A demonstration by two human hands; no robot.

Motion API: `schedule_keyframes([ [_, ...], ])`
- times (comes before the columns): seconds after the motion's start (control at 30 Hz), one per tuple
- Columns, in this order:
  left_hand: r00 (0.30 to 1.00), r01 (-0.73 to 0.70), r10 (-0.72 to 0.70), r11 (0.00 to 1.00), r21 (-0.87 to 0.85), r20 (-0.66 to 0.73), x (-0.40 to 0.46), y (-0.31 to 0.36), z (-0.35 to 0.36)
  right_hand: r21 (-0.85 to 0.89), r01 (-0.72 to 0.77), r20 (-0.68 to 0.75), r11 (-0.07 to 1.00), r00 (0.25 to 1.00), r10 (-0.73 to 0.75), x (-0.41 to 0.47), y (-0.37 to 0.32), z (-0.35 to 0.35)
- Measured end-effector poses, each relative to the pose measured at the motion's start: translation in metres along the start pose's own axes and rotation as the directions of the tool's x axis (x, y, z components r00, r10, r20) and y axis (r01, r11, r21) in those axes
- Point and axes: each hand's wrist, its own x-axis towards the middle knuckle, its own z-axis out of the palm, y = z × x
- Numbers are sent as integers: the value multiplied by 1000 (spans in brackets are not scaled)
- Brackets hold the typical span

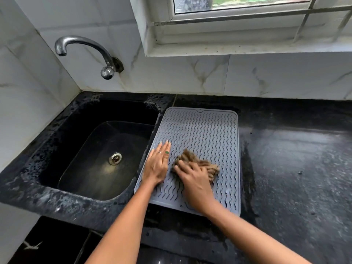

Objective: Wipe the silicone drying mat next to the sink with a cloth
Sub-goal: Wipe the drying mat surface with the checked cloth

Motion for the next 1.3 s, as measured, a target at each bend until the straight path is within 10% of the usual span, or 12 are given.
schedule_keyframes([
  [0.17,1000,8,-8,1000,-1,-15,-1,1,-1,184,100,29,978,994,-107,-39,-16,-15],
  [0.3,1000,13,-13,1000,9,-7,0,2,-1,428,-151,-107,891,971,216,-12,-7,-25],
  [0.53,1000,14,-14,1000,23,-14,-1,1,-1,23,-28,-32,999,999,29,-10,-25,-1],
  [0.8,999,13,-13,1000,9,-30,-3,4,-3,143,-28,159,989,987,4,-50,-36,-12],
  [0.87,999,4,-3,1000,18,-32,-3,3,-3,406,-276,275,871,946,172,-30,-26,-24],
  [0.93,999,-4,5,1000,27,-32,-1,1,-4,690,-522,388,502,851,353,-7,-13,-37],
  [1.07,998,-22,24,999,40,-64,1,1,-2,810,-577,531,-108,643,552,38,19,-59],
  [1.3,951,-55,84,993,104,-297,80,-4,-20,839,-544,438,-29,642,629,110,48,-72],
])
